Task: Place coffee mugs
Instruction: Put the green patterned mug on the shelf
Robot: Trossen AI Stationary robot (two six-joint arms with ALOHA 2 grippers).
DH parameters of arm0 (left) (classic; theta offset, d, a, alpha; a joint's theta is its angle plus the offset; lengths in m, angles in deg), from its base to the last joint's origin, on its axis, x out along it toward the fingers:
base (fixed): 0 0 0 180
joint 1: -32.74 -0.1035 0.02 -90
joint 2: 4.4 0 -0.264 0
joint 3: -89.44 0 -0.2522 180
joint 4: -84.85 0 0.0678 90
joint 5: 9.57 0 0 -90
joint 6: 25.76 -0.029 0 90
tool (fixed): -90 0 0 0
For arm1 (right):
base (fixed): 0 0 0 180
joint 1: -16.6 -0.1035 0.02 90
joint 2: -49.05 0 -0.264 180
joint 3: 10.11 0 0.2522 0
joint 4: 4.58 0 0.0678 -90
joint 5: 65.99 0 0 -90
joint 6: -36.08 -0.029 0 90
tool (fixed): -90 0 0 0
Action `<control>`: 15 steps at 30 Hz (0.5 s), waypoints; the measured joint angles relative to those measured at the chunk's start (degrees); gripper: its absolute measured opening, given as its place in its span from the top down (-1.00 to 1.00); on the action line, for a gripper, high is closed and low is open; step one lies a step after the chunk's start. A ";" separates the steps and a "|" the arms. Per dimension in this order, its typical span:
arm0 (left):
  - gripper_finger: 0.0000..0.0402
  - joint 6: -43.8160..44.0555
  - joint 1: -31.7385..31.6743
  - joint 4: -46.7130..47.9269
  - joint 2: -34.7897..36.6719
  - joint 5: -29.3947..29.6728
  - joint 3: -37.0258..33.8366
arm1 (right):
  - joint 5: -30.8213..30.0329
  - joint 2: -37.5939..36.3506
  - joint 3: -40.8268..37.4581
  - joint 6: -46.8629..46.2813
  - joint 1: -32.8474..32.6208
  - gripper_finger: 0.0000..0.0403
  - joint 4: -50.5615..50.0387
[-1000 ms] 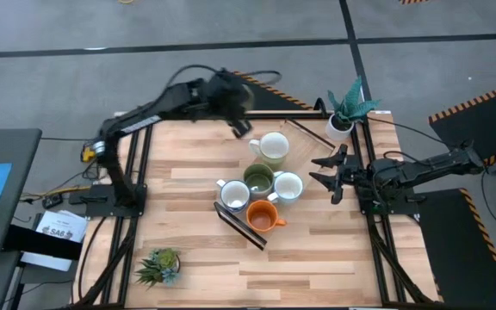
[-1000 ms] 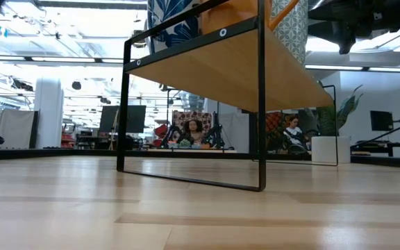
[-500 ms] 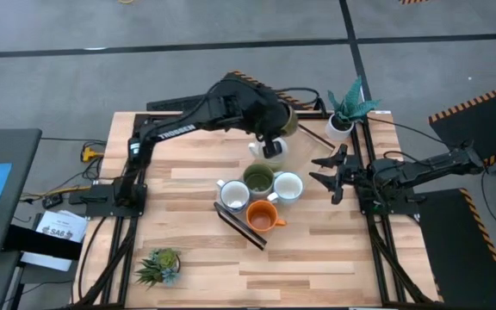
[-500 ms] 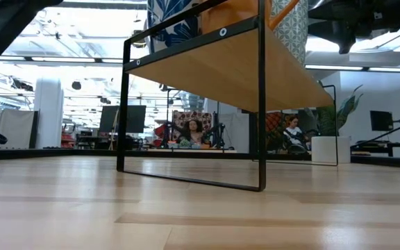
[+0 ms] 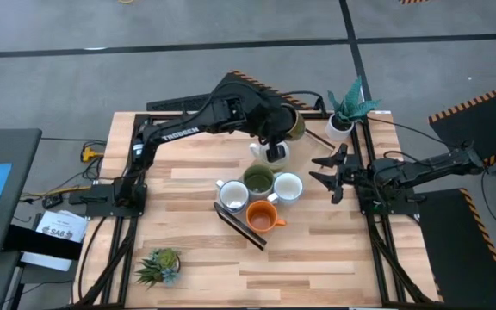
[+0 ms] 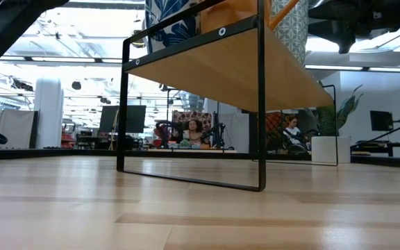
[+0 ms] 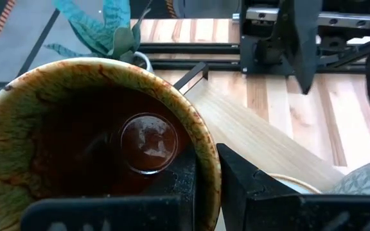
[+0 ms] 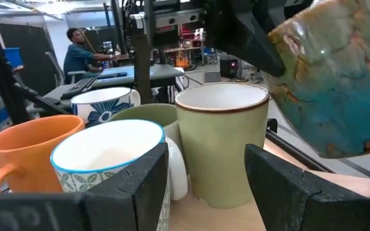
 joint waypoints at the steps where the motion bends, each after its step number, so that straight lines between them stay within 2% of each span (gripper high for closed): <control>1: 0.91 -0.50 0.12 -0.10 0.18 0.19 0.00 | -0.27 0.00 0.00 0.00 0.00 -0.14 0.15; 11: 0.91 -8.39 2.96 -2.47 6.70 11.50 1.14 | -2.77 -0.02 0.00 0.17 0.01 -0.14 0.50; 15: 0.91 -10.98 4.77 -1.22 10.52 19.26 1.25 | -2.79 -0.02 0.00 0.15 0.01 -0.14 0.41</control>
